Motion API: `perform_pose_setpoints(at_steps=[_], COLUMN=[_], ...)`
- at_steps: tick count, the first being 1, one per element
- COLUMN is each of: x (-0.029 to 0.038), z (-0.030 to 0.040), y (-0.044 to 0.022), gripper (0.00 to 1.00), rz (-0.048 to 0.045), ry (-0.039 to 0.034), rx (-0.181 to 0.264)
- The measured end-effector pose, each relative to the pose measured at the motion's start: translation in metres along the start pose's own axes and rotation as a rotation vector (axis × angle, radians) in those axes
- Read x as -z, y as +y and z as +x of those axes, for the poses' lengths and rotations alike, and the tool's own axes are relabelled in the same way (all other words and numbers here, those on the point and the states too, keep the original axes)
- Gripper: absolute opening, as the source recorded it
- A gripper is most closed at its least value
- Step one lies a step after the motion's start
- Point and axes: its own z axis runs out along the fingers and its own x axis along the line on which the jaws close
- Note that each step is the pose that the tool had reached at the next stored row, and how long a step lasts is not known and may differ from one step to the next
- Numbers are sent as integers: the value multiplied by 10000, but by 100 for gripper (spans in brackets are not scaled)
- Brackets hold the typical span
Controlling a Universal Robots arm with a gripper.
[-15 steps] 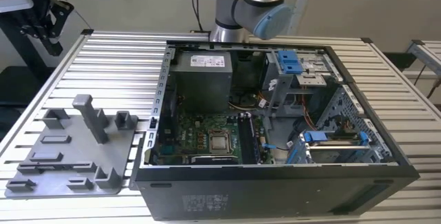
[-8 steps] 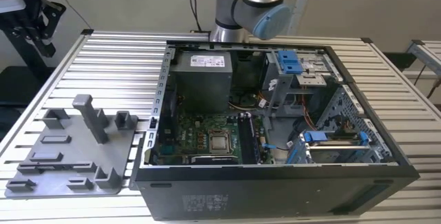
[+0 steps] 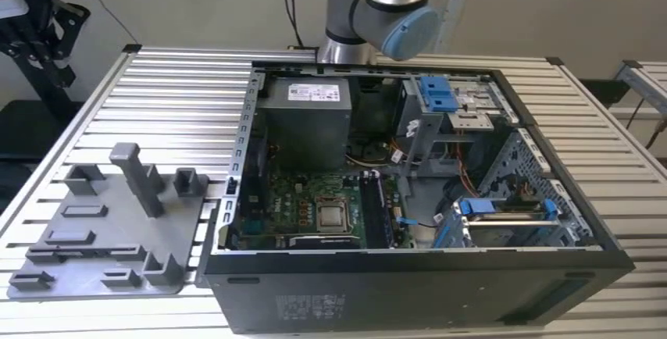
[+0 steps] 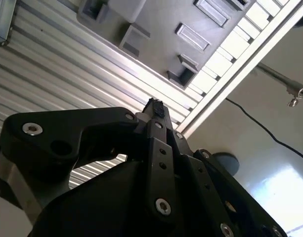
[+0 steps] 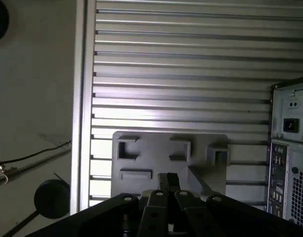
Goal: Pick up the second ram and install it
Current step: 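Reach for the second ram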
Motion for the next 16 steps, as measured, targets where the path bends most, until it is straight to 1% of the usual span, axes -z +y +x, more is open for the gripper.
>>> perform_pose_setpoints(at_steps=[4, 7, 10, 16], x=[0, 1, 2, 5], z=[1, 1, 1, 3], y=[-3, -19, -55, -162], gripper=[11, 11, 11, 11], rz=[-1, 0, -1, -1], ry=[2, 5, 12, 35], rx=[1, 2, 1, 0])
